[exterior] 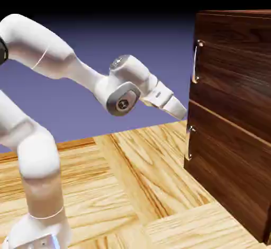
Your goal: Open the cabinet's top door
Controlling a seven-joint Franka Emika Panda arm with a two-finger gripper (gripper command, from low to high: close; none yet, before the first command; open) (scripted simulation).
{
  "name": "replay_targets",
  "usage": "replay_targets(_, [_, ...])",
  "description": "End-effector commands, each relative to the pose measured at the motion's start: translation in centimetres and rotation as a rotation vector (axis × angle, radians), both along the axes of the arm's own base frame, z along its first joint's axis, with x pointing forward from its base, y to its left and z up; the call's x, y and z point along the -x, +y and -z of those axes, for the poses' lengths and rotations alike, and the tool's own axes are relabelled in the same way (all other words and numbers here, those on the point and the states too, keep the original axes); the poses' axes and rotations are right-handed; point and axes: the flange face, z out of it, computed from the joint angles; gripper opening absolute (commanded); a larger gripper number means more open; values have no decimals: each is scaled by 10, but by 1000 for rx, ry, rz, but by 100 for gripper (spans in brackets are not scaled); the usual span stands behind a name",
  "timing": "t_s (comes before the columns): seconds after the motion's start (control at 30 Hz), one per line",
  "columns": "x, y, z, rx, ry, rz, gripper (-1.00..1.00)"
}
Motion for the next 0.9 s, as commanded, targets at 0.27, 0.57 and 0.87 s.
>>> replay_targets(0.27, [27,-19,-83,-86,-177,141,0])
replay_targets(0.57, [58,-4,-144,-138,-356,208,0])
replay_targets(0.87, [71,39,-173,-144,-518,207,0])
